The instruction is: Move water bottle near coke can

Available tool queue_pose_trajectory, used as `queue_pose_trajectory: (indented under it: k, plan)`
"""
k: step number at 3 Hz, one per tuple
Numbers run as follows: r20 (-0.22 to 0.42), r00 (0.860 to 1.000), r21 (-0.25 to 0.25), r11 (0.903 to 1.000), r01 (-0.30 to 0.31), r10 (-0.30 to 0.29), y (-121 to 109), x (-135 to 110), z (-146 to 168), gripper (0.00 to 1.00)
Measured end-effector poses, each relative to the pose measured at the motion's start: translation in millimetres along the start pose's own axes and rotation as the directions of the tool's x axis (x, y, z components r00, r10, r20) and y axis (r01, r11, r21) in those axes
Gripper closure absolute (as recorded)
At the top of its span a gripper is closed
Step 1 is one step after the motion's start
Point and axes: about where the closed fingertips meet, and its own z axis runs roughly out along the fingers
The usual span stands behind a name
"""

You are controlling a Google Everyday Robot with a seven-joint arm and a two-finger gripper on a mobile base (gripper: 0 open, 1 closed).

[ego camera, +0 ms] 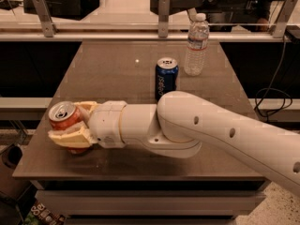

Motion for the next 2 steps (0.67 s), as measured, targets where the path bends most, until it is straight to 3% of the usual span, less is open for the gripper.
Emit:
queue_pose_trajectory:
  k: [1, 2]
  plan:
    - [-0.035, 0.999, 0.023, 0.9993, -0.03, 0.031, 1.3, 17.3, 2.0, 1.0]
    - [-0.035, 0.999, 0.023, 0.9993, -0.03, 0.031, 1.0, 11.6, 1.0, 0.83]
